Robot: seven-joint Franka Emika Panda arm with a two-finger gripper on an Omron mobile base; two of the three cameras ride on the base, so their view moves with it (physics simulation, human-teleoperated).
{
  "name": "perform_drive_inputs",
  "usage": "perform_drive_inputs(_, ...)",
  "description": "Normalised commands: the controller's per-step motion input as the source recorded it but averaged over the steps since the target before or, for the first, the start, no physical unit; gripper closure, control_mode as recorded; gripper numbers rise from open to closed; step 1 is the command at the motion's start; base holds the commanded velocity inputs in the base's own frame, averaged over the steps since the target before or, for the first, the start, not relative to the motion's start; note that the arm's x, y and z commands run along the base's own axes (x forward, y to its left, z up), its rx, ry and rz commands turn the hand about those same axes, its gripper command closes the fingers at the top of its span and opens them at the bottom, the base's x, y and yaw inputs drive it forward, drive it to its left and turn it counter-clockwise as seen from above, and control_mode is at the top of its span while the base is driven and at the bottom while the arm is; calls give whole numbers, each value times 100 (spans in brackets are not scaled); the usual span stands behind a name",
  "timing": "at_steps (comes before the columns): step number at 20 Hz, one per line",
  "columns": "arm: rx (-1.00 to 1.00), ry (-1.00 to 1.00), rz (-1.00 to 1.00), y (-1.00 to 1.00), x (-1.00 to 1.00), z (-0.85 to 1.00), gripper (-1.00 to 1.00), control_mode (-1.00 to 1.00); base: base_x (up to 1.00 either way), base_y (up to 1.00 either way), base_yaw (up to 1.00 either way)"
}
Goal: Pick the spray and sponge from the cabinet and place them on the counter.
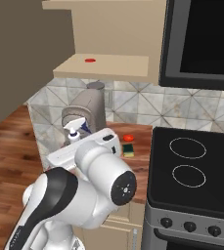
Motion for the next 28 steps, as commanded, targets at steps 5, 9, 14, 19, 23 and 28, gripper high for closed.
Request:
perform_drive_inputs(5, 0, 0, 0, 0, 3, -27, 100, -100, 0, 0, 0)
perform_drive_inputs(9, 0, -2, 0, 0, 9, -20, 100, -100, 0, 0, 0)
perform_drive_inputs(14, 1, -6, 0, 0, 13, -19, 100, -100, 0, 0, 0)
perform_drive_inputs(19, 2, -1, 0, 0, 3, -30, 100, -100, 0, 0, 0)
perform_drive_inputs(23, 4, -1, 0, 0, 0, -24, 100, -100, 0, 0, 0)
perform_drive_inputs(28, 5, -1, 0, 0, 0, -20, 100, -100, 0, 0, 0)
